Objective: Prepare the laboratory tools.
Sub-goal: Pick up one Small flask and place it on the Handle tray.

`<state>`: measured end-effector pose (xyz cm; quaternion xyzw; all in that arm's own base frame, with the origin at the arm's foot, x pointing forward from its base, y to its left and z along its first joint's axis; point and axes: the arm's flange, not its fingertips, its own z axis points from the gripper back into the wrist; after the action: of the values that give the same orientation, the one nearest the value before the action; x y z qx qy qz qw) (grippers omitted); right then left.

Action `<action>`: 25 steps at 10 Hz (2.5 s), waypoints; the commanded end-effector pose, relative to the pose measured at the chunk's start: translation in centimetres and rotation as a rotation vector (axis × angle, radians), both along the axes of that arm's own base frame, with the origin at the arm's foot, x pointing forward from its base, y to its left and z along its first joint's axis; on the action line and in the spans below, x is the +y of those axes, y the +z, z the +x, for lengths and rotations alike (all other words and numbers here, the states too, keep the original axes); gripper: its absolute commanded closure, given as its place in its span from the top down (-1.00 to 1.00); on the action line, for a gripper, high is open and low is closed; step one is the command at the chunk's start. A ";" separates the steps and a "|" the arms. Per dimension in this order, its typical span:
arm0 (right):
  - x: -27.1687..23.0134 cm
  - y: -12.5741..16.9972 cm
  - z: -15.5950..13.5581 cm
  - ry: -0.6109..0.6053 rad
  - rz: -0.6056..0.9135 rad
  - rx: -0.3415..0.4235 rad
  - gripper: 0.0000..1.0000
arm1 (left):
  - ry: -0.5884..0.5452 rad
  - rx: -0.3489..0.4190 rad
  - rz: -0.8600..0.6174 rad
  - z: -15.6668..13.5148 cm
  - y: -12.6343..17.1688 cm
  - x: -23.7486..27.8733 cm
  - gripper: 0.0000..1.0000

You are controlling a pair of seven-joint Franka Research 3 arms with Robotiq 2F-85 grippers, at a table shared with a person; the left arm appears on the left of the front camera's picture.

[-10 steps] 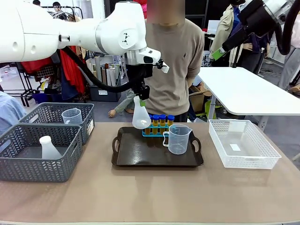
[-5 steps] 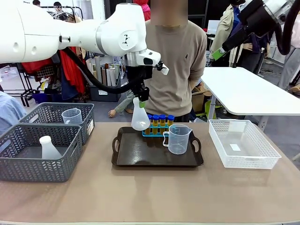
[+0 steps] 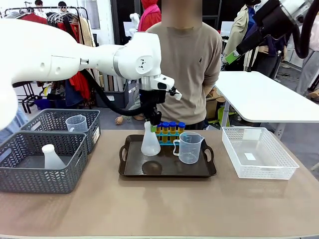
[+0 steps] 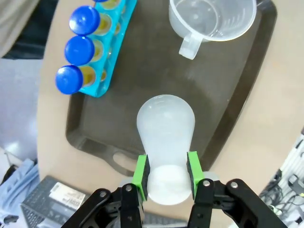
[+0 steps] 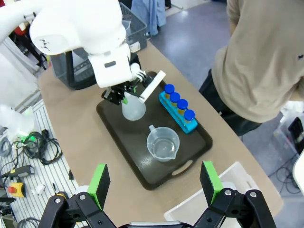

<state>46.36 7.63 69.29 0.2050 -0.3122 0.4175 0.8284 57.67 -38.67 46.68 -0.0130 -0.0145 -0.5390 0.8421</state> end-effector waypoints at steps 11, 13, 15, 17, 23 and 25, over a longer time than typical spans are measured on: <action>-0.1 0.1 0.0 0.006 0.007 0.000 1.00 | -0.039 0.033 0.011 1.2 -3.6 -1.0 -0.04; -0.1 0.1 0.0 0.006 0.007 0.000 1.00 | -0.033 0.021 0.002 0.8 -2.8 -0.7 0.73; -0.1 0.1 0.0 0.006 0.007 0.000 1.00 | -0.029 0.013 -0.004 0.7 -2.4 -0.5 1.00; -0.1 0.1 0.0 0.006 0.007 0.000 1.00 | -0.012 -0.010 -0.017 0.2 -1.2 -0.2 1.00; -0.1 0.1 0.0 0.006 0.007 0.000 1.00 | 0.027 -0.086 -0.051 -0.7 1.9 1.0 1.00; -0.1 0.1 0.0 0.006 0.007 0.000 1.00 | 0.006 -0.073 -0.037 0.2 2.1 0.3 1.00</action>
<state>46.36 7.63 69.29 0.2051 -0.3121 0.4175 0.8284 57.82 -38.39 48.96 -0.0089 -0.0573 -0.5325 0.8444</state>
